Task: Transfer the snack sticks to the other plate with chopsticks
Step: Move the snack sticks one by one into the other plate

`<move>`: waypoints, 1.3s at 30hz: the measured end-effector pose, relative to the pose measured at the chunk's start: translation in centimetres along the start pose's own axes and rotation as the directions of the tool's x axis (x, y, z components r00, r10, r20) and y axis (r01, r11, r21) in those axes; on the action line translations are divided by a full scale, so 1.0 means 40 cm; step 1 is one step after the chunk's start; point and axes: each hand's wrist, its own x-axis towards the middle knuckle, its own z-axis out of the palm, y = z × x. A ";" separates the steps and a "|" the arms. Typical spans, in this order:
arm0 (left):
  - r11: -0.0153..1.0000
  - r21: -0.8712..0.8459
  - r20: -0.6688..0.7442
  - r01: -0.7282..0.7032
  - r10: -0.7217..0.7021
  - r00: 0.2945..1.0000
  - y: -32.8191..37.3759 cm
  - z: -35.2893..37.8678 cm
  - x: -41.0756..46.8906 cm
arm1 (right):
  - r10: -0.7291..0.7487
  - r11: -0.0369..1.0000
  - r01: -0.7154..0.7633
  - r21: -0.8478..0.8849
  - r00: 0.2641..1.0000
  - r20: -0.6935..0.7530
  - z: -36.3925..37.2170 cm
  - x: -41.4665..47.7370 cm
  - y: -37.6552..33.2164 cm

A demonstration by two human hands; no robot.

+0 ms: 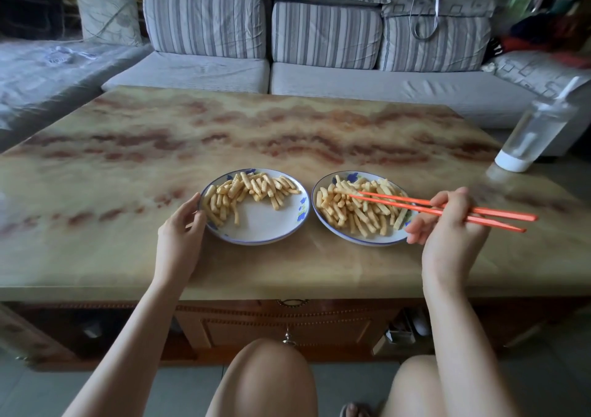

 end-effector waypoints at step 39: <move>1.000 -0.003 -0.009 -0.010 0.009 1.000 -0.003 0.002 0.004 | 0.005 1.000 -0.008 0.005 0.935 0.356 0.123 -0.113 0.016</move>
